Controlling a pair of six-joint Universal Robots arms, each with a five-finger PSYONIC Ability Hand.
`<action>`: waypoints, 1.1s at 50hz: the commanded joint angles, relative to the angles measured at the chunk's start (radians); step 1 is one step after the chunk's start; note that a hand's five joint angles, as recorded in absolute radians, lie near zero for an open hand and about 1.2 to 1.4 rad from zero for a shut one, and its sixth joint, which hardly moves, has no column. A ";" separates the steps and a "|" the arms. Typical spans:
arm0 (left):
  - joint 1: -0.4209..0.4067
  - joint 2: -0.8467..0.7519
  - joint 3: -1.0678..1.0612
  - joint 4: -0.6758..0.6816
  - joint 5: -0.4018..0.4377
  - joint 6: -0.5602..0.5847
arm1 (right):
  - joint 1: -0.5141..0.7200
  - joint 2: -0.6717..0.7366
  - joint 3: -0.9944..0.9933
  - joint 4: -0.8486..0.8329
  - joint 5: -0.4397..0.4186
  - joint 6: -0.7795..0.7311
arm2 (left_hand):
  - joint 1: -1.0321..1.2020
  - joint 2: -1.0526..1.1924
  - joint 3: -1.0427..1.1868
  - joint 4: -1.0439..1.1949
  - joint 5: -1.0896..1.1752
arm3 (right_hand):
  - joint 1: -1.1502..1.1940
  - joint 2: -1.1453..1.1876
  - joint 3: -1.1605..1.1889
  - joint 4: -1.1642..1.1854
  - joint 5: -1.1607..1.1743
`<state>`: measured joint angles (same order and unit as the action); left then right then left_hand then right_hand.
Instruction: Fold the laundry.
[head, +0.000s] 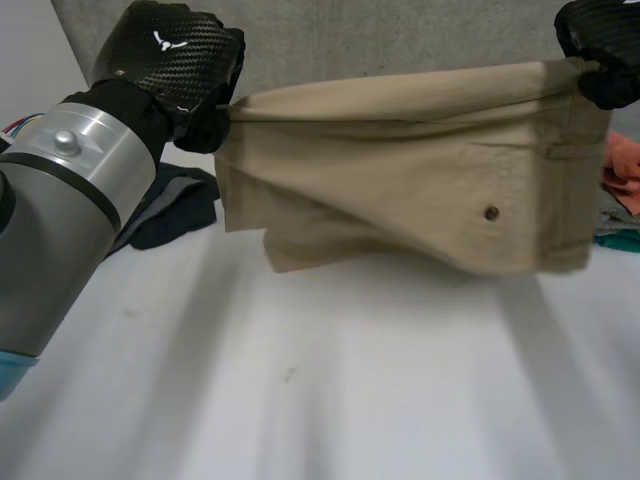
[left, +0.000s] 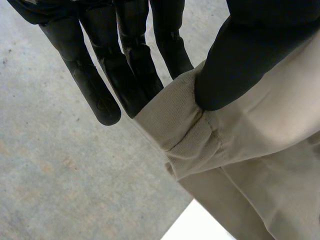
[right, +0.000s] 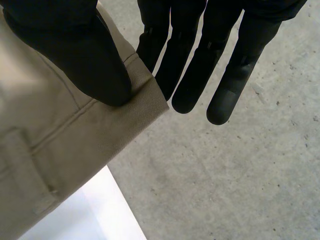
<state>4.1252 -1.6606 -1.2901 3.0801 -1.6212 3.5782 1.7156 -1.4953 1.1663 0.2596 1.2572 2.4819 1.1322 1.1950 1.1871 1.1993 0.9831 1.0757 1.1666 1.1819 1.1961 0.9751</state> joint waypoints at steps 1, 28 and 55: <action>0.020 -0.079 -0.008 -0.034 0.007 -0.045 | 0.030 0.059 0.019 0.009 0.010 0.026 | 0.264 0.201 0.209 0.197 0.239 | 0.321 0.230 0.214 0.200 0.247; 0.118 -0.401 0.520 0.668 0.003 -0.062 | 0.213 0.463 -0.425 -0.826 0.266 0.267 | 0.264 0.201 0.209 0.197 0.239 | 0.321 0.230 0.214 0.200 0.247; 0.069 -0.369 -0.319 0.309 -0.026 0.033 | 0.211 0.670 -0.007 -0.373 0.171 0.101 | 0.264 0.201 0.209 0.197 0.239 | 0.321 0.230 0.214 0.200 0.247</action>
<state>4.2276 -2.0228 -1.5604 3.5112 -1.6231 3.5598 1.9284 -0.8151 1.1055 -0.2285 1.4228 2.6732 1.1322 1.1989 1.1916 1.2000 0.9839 1.0909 1.1704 1.1874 1.1972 0.9947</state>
